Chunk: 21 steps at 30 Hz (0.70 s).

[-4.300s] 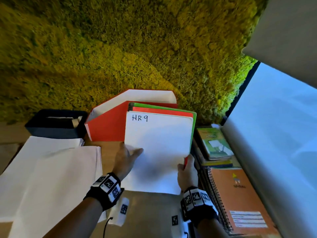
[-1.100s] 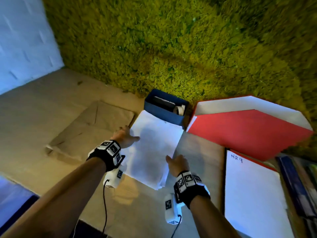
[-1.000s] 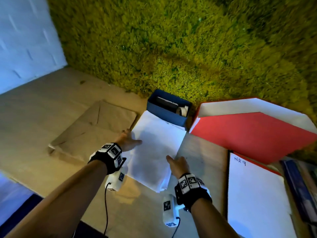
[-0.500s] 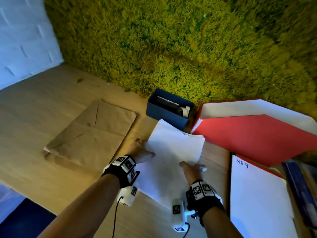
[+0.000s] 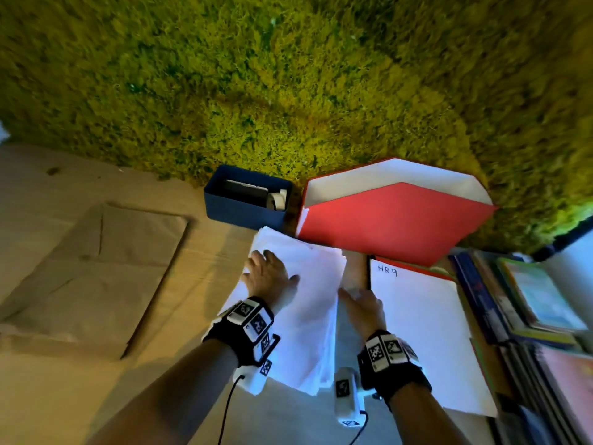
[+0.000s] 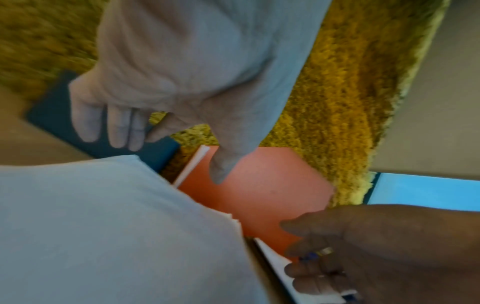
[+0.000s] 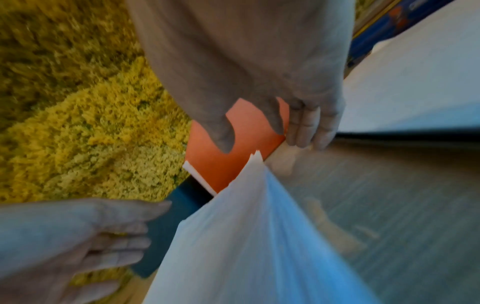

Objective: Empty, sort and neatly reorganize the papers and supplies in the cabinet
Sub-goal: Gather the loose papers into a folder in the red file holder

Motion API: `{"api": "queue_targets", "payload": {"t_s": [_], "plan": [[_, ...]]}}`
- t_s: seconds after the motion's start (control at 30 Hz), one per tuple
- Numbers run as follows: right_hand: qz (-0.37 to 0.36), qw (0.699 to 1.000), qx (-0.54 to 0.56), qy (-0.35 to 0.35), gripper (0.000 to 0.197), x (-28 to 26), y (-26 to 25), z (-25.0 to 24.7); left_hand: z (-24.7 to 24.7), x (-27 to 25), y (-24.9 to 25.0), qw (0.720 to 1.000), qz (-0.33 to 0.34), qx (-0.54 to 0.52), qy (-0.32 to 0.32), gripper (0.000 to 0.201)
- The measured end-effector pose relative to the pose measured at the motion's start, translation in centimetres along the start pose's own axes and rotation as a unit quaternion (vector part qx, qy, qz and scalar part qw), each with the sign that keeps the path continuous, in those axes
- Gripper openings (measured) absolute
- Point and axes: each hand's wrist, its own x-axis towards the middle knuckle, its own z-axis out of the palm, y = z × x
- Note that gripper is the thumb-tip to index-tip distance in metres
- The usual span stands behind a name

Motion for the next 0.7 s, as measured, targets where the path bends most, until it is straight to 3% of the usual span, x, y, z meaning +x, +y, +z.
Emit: {"api": "queue_targets", "payload": {"t_s": [0.07, 0.13, 0.23, 0.37, 0.47, 0.6, 0.7], "plan": [[0.005, 0.999, 0.007, 0.048, 0.064, 0.2, 1.2, -2.5, 0.4, -0.8, 2.9, 0.998, 0.058, -0.025, -0.016, 0.069], [0.039, 0.995, -0.003, 0.091, 0.065, 0.3, 3.2, -5.5, 1.9, -1.5, 5.5, 0.992, 0.083, -0.059, -0.08, 0.064], [0.103, 0.985, -0.068, 0.118, 0.065, 0.8, 6.7, -9.4, 4.2, -2.9, 8.1, 0.979, 0.099, -0.079, -0.16, 0.055], [0.173, 0.972, -0.111, 0.118, 0.079, 1.6, 10.7, -13.7, 7.8, -4.6, 11.1, 0.97, 0.078, -0.111, -0.203, 0.03], [0.178, 0.977, -0.095, 0.072, 0.082, 3.0, 12.6, -15.4, 10.3, -4.9, 12.6, 0.974, 0.037, -0.111, -0.193, 0.042], [0.146, 0.989, -0.023, 0.011, 0.059, 3.3, 12.6, -18.0, 12.7, -4.5, 14.9, 0.956, -0.038, -0.189, -0.221, 0.033], [0.142, 0.988, 0.057, -0.011, 0.059, 4.0, 13.0, -18.8, 13.7, -4.2, 15.7, 0.927, -0.091, -0.261, -0.255, 0.071]]}}
